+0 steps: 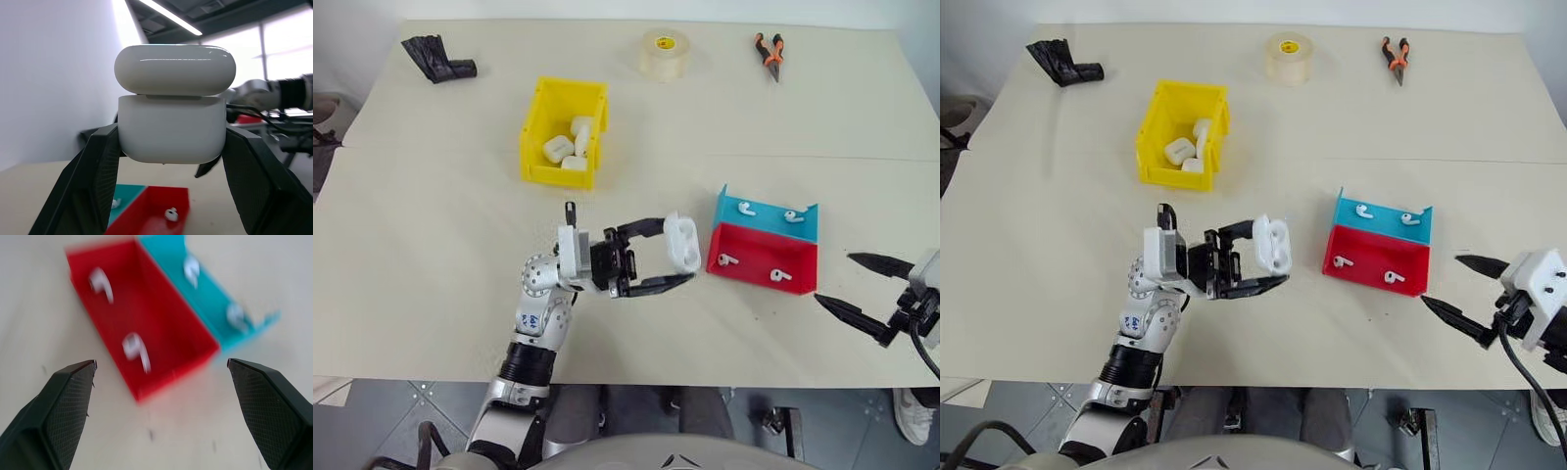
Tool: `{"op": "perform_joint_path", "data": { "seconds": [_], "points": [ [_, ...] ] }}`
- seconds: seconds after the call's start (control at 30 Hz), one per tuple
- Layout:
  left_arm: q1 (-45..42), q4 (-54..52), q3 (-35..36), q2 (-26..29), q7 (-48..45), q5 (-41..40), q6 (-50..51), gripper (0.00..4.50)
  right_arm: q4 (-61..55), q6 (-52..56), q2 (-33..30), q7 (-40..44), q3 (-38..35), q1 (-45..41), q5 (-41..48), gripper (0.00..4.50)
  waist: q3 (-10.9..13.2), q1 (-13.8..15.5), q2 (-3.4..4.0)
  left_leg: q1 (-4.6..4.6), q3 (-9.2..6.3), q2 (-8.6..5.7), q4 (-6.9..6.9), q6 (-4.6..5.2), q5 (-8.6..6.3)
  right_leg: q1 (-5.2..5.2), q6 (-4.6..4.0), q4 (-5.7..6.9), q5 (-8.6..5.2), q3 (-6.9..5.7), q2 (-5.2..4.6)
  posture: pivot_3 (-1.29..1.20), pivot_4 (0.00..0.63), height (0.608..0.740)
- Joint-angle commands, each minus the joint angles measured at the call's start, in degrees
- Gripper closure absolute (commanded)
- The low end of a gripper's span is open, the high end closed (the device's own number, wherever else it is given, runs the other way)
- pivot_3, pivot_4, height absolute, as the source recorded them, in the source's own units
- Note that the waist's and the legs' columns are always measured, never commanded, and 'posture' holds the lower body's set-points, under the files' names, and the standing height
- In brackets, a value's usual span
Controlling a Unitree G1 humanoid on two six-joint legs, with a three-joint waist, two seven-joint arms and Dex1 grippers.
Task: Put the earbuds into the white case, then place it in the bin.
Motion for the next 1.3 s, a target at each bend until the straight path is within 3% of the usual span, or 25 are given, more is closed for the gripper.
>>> {"op": "perform_joint_path", "data": {
  "seconds": [0.03, 0.23, 0.37, 0.6, 0.8, 1.07, 1.3],
  "points": [
    [-0.34, 0.99, -1.47, 0.15, -1.52, -1.31, 1.56, 1.75, -5.26, 5.96, -3.0, -2.2, -1.22, -1.11, 0.4, 0.0, 0.0, 0.0, 0.01, -0.01, -0.03, 0.0, 0.01, 0.0, 0.0, 0.0, 0.0, -0.01, 0.0, -0.01, 0.0, 0.0, 0.15, 0.74],
    [-0.96, 2.98, -1.65, -1.82, -2.32, -2.01, 1.72, 1.75, -12.65, 20.81, -14.5, -0.39, 9.93, -7.83, 2.95, 0.0, -0.01, -0.18, 0.03, -0.01, -0.09, 0.05, 0.05, 0.0, 0.0, 0.0, 0.01, 0.0, 0.0, -0.02, 0.03, 0.0, 0.15, 0.74],
    [-1.5, 3.5, -1.66, -2.58, -2.95, -2.07, 1.56, 1.75, -11.88, 24.91, -20.07, -0.27, 20.54, -17.39, 1.51, 0.0, -0.01, 0.0, 0.02, -0.22, -0.23, 0.01, 0.29, 0.04, -0.02, -0.02, 0.01, -0.04, 0.01, -0.09, 0.01, 0.0, 0.15, 0.74],
    [-0.94, 3.06, -1.47, -2.35, -2.53, -1.82, 1.5, 1.75, -4.19, 22.09, -21.18, 0.76, 38.34, -31.69, -8.57, 0.0, 0.0, -0.1, 0.01, -0.63, -0.6, -0.02, 0.75, 0.09, -0.09, -0.06, 0.02, -0.03, 0.01, -0.36, 0.0, 0.0, 0.15, 0.74],
    [-0.6, 2.64, -1.36, -2.3, -1.8, -1.62, 1.2, 1.75, -0.56, 19.5, -19.85, 3.2, 44.09, -37.6, -12.5, 0.0, -0.01, -0.21, 0.02, -0.63, -0.59, 0.0, 0.74, 0.09, -0.08, -0.07, 0.03, -0.02, 0.02, -0.39, 0.0, 0.0, 0.15, 0.74],
    [-0.54, 2.55, -1.42, -2.27, -1.25, -1.66, 1.11, 1.75, 0.15, 16.5, -18.54, 4.74, 46.12, -39.16, -15.8, 2.63, -0.01, -0.27, 0.02, -0.63, -0.59, 0.0, 0.75, 0.09, -0.08, -0.06, 0.04, -0.01, 0.02, -0.39, 0.0, 0.0, 0.15, 0.74],
    [-0.63, 2.37, -1.38, -1.94, -1.11, -1.89, 1.71, 1.75, -0.52, 15.38, -18.01, 5.43, 46.45, -38.9, -17.6, 2.63, -0.01, -0.21, 0.01, -0.63, -0.58, 0.01, 0.78, 0.09, -0.08, -0.06, 0.04, 0.01, 0.02, -0.39, 0.0, 0.0, 0.15, 0.74]
  ]
}}
